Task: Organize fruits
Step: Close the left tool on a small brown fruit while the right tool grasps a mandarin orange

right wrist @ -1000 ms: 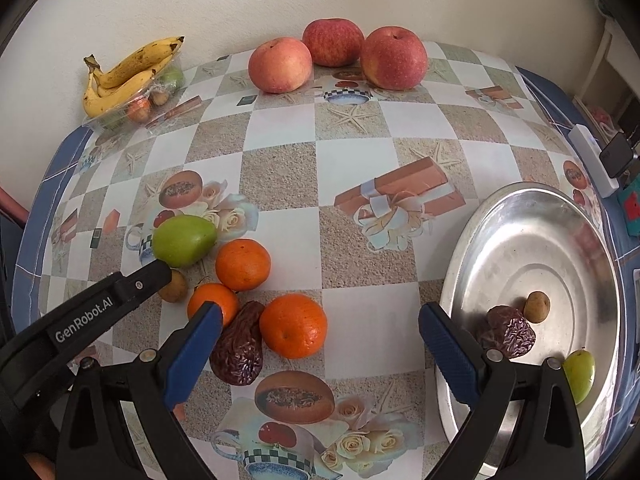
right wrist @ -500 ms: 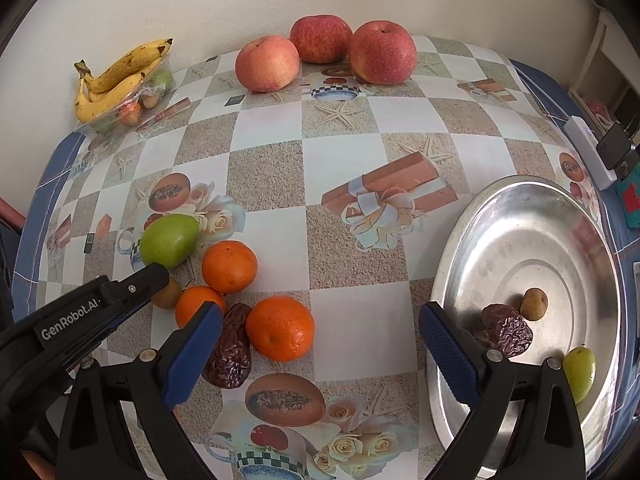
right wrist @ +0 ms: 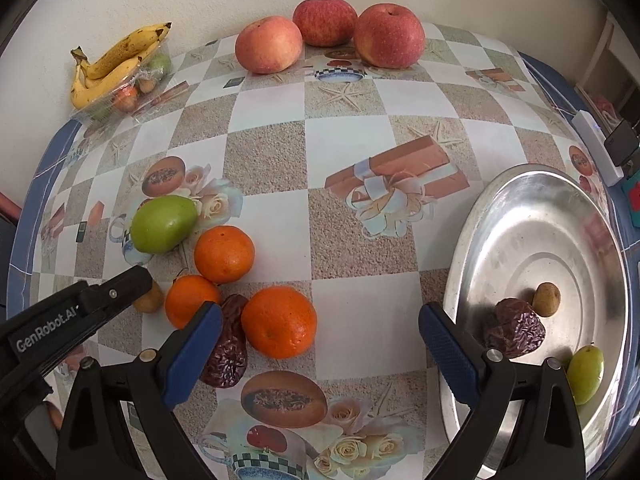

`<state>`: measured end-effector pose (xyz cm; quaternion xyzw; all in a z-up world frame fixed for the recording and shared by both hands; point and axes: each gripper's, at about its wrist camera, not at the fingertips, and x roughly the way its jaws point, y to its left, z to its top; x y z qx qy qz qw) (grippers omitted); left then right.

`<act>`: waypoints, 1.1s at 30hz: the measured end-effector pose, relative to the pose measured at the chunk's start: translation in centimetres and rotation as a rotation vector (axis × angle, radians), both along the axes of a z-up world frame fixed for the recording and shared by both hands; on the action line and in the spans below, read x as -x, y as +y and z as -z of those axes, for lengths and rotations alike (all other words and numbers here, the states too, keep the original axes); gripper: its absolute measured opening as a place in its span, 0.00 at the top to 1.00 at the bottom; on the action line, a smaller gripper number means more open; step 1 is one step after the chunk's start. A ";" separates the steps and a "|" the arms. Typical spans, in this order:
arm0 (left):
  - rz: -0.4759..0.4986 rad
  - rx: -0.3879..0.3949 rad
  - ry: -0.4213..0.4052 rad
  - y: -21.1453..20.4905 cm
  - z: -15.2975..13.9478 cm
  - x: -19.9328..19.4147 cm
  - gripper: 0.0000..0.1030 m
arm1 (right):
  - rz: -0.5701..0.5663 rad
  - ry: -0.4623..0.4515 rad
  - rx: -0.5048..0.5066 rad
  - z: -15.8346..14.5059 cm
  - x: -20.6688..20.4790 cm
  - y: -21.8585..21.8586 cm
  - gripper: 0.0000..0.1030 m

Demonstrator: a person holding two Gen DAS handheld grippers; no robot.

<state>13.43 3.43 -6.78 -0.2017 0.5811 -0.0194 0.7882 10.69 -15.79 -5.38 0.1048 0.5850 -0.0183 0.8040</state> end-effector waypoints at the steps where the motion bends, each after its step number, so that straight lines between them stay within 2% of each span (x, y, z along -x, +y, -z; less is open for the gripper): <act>1: -0.002 0.002 0.000 0.0 0.0 0.0 0.75 | 0.003 0.000 -0.004 0.1 -0.1 -0.1 0.04; 13: 0.003 0.007 0.010 -0.2 0.0 0.0 0.75 | 0.015 0.010 -0.026 0.2 -0.3 -0.1 0.05; 14: 0.003 0.007 0.010 -0.2 0.0 0.0 0.75 | 0.020 0.007 -0.033 0.2 -0.3 -0.2 0.07; 16: 0.003 0.007 0.010 -0.2 0.0 0.0 0.75 | 0.027 -0.006 -0.030 -0.2 -0.2 -0.3 0.32; 17: 0.003 0.007 0.010 -0.2 0.0 0.0 0.75 | 0.026 -0.012 -0.027 -0.5 -0.2 -0.3 0.35; 20: 0.005 0.006 0.010 -0.2 0.0 -0.1 0.75 | 0.014 -0.018 -0.046 -0.9 -0.3 -0.1 0.37; 24: 0.004 0.006 0.011 -0.2 0.0 0.0 0.75 | -0.001 0.019 -0.071 -0.1 -0.3 0.3 0.40; 26: 0.005 0.006 0.010 -0.2 0.0 0.0 0.75 | 0.007 0.025 -0.100 0.3 -0.2 0.0 0.45; 28: 0.004 0.005 0.010 -0.2 0.0 0.0 0.75 | 0.020 0.020 -0.148 0.3 -0.2 -0.3 0.59; 33: -0.002 0.007 0.010 0.0 -0.2 0.1 0.75 | 0.017 0.003 -0.176 -0.2 -0.1 -0.4 0.61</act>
